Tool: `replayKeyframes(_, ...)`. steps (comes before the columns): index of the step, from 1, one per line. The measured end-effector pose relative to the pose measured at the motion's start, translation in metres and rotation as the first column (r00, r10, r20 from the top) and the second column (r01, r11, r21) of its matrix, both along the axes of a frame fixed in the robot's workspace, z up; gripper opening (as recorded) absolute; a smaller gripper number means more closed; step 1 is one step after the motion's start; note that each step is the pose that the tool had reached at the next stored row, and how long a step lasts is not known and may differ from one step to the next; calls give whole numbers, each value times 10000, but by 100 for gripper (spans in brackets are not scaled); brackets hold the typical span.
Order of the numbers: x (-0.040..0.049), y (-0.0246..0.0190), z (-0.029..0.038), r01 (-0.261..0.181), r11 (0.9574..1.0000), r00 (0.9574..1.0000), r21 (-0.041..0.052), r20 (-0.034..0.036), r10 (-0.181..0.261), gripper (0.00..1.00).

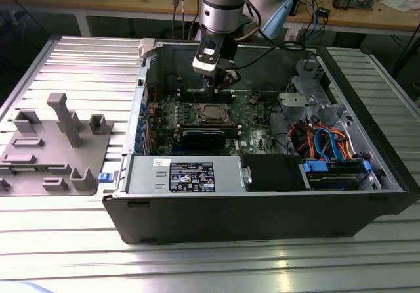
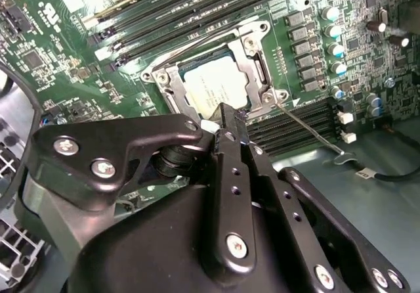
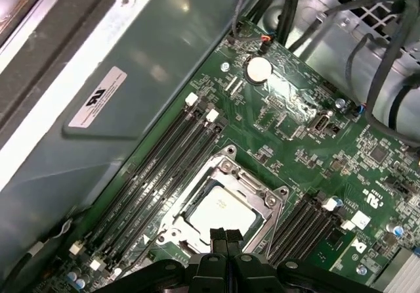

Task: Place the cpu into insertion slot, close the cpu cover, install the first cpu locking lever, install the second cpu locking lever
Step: 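Install the first cpu locking lever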

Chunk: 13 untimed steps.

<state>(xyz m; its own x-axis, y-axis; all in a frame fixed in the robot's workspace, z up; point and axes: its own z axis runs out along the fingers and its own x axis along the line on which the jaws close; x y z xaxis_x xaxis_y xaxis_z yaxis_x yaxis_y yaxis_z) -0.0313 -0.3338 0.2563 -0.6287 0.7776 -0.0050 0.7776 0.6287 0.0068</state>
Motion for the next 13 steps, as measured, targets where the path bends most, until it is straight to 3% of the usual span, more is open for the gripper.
replayKeyframes(13,0,0,0,-975,9952,9952,-15,-1,975,11)
